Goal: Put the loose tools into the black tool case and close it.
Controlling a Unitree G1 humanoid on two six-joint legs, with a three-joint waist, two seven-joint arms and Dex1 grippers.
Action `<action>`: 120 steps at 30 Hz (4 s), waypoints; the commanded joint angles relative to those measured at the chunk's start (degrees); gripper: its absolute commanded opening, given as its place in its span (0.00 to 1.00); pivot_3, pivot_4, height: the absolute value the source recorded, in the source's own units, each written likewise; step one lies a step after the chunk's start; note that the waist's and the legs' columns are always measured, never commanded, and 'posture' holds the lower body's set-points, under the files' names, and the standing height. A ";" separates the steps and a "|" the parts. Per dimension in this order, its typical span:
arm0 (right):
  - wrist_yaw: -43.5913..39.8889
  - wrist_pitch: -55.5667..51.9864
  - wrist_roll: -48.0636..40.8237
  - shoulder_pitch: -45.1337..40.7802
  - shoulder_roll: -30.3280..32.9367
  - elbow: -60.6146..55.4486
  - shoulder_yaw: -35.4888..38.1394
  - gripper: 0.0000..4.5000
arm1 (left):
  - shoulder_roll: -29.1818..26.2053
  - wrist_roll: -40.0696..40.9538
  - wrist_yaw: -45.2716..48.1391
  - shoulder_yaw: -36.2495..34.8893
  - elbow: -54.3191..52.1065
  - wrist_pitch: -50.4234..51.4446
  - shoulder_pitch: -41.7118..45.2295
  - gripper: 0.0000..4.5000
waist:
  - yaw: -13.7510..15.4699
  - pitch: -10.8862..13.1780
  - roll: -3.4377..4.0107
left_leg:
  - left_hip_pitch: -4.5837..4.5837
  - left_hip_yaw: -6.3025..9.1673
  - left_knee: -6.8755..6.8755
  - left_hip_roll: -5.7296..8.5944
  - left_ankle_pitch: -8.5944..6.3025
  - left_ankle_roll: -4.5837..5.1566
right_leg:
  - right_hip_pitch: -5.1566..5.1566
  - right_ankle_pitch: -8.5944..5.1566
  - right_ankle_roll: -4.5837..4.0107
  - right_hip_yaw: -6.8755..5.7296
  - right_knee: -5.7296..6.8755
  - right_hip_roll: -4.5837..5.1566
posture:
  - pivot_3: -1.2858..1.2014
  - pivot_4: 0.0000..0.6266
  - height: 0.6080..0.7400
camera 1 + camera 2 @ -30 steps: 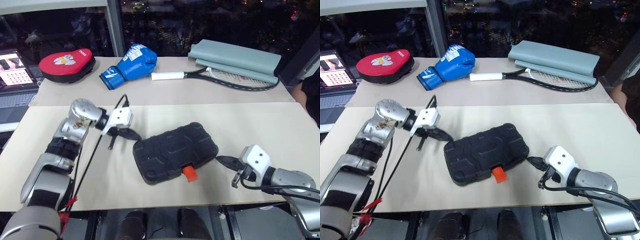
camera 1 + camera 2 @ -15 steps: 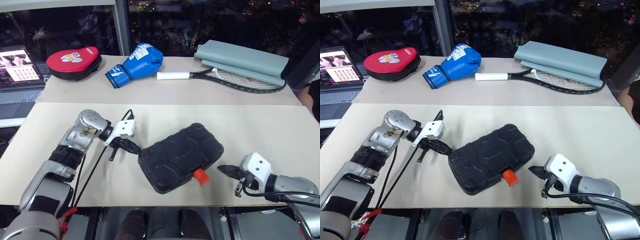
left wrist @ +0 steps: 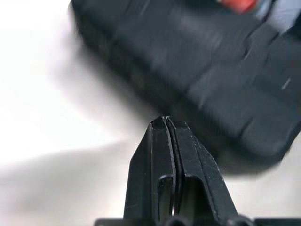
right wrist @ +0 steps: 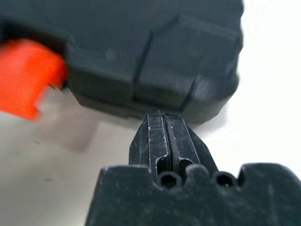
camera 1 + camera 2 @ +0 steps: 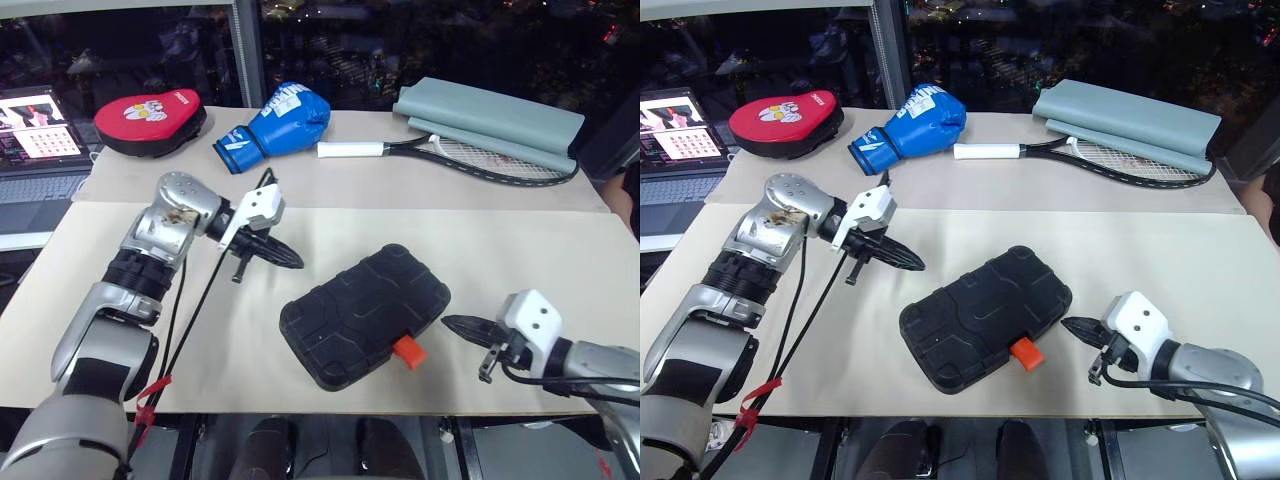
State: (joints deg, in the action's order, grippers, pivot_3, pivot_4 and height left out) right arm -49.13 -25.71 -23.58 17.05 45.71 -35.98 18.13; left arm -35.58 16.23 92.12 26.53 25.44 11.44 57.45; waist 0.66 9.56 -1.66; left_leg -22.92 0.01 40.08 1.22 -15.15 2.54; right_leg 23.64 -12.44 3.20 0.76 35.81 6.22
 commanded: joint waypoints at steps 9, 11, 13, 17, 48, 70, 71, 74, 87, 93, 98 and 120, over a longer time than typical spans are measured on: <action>2.09 -7.82 -8.08 6.88 0.31 -16.20 1.79 0.00 | 5.80 -4.86 0.38 15.75 3.55 -19.42 2.40 0.02 | 0.11 -0.01 -0.01 | -0.21 -0.04 0.29 -0.01 0.03 -0.04 | 0.25 0.04 -0.06 0.08 0.23 -0.03 | 0.52 0.24 0.97; 2.97 -8.34 -7.81 6.80 0.17 -16.69 1.09 0.00 | 7.04 -5.24 0.38 15.75 5.36 -20.59 2.57 0.02 | 0.07 -0.01 -0.01 | -0.13 -0.05 0.33 -0.03 0.03 -0.04 | 0.04 0.05 -0.02 0.07 0.06 -0.03 | 0.52 0.24 0.97; 3.99 -8.93 -7.71 6.31 0.23 -16.93 0.34 0.00 | 7.88 -4.81 0.38 15.37 6.38 -20.90 2.83 0.02 | 0.02 -0.01 -0.01 | 0.17 -0.04 0.32 -0.05 0.01 0.00 | -0.36 -0.04 0.15 0.04 -0.07 -0.03 | 0.52 0.24 0.97; 5.04 -9.48 -6.52 6.05 0.87 -16.63 -1.49 0.00 | 8.58 -4.47 0.38 14.72 7.34 -21.22 3.22 0.02 | 0.06 -0.01 0.00 | 0.29 -0.02 0.32 -0.08 0.01 0.00 | -0.47 -0.20 0.42 0.03 -0.07 -0.03 | 0.52 0.24 0.97; 7.09 -3.40 4.46 6.74 -2.05 -7.71 -13.18 0.00 | 7.99 -5.44 0.38 11.07 3.96 -18.31 1.45 0.02 | -0.03 -0.02 0.00 | 0.23 0.00 0.29 -0.08 0.00 0.01 | -0.39 -0.23 0.43 0.01 -0.05 -0.03 | 0.52 0.24 0.97; 7.85 -7.51 5.25 -6.33 -3.22 -3.12 -16.97 0.00 | 9.63 -6.28 0.38 10.02 4.31 -17.77 1.82 0.02 | -0.20 -0.01 0.00 | 0.19 -0.02 0.29 -0.05 0.00 0.01 | -0.35 -0.05 0.13 0.03 -0.05 -0.04 | 0.52 0.24 0.97; 7.42 -7.91 5.26 -6.27 -2.65 -3.53 -16.88 0.00 | 9.76 -6.40 0.38 9.88 4.44 -17.84 1.79 0.02 | -0.25 -0.01 -0.01 | 0.20 -0.01 0.29 -0.07 0.00 0.01 | -0.35 -0.06 0.13 0.02 -0.05 -0.04 | 0.52 0.24 0.97; 6.77 -9.08 4.98 -4.59 -1.47 -5.18 -15.45 0.00 | 10.02 -6.62 0.38 9.55 4.70 -17.97 1.71 0.02 | -0.16 -0.01 0.00 | 0.20 0.00 0.29 -0.08 0.00 0.01 | -0.34 -0.10 0.18 0.01 -0.03 -0.06 | 0.52 0.24 0.97; 13.74 -5.70 9.35 4.04 -7.85 -4.48 -18.11 0.00 | 11.09 -7.29 0.38 9.55 4.81 -19.00 1.26 0.02 | 0.01 -0.02 0.00 | 0.16 0.02 0.28 -0.06 -0.02 0.03 | -0.33 -0.11 0.18 0.00 -0.05 -0.04 | 0.52 0.24 0.97; 18.62 -3.15 9.54 4.85 -15.98 -2.26 -18.12 0.00 | 10.96 -7.12 0.38 10.17 5.61 -19.57 2.06 0.02 | 0.01 -0.02 0.01 | 0.17 0.02 0.29 -0.05 -0.01 0.03 | -0.35 -0.14 0.24 0.02 -0.06 -0.04 | 0.52 0.24 0.97; 20.91 -1.73 9.90 4.27 -20.25 0.08 -19.73 0.00 | 11.03 -7.01 0.38 10.66 6.78 -20.18 2.97 0.02 | 0.00 -0.03 0.01 | 0.22 0.03 0.29 -0.07 -0.01 0.03 | -0.36 -0.19 0.30 0.01 -0.04 -0.05 | 0.52 0.24 0.97; 17.34 6.96 3.30 8.89 -25.01 -2.72 -17.73 0.00 | 14.31 -8.08 0.38 12.28 11.53 -23.43 4.64 0.02 | -1.20 -0.04 0.00 | 0.46 0.02 0.04 -0.13 0.03 0.03 | -0.38 -0.28 0.30 0.13 -0.01 -0.16 | 0.52 0.24 0.97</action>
State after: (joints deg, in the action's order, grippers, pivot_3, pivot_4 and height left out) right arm -30.63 -21.19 -18.56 26.03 20.12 -35.09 -0.76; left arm -21.73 10.33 92.27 37.18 36.35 -11.51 62.65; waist -0.53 9.52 -1.67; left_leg -22.46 0.02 40.12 1.09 -15.12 2.57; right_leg 23.25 -12.73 3.51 0.89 35.80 6.06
